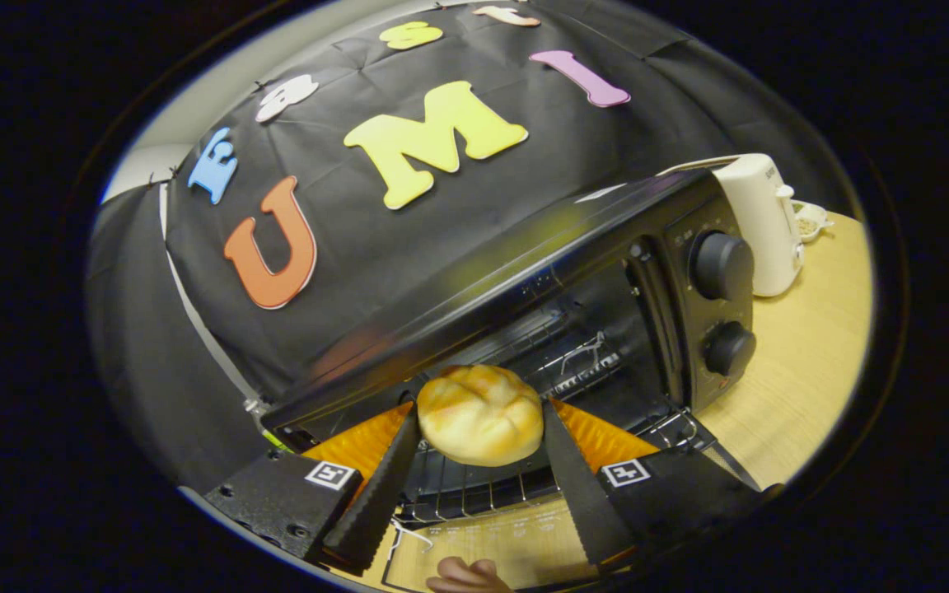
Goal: Open the toaster oven, put the food inside, and close the toaster oven door.
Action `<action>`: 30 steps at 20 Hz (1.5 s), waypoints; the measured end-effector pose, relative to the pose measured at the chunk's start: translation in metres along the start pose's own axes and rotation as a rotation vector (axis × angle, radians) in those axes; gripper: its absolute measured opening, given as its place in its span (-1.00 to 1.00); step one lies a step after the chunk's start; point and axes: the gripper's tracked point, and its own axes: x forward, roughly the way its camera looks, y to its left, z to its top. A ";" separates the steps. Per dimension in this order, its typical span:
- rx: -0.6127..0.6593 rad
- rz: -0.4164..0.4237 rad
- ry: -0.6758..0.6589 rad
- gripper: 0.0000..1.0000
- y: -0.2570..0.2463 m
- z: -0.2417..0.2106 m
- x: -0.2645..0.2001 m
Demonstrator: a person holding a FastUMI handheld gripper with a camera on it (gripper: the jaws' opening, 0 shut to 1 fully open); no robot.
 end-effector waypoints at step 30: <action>-0.111 0.013 0.154 1.00 -0.013 -0.026 -0.122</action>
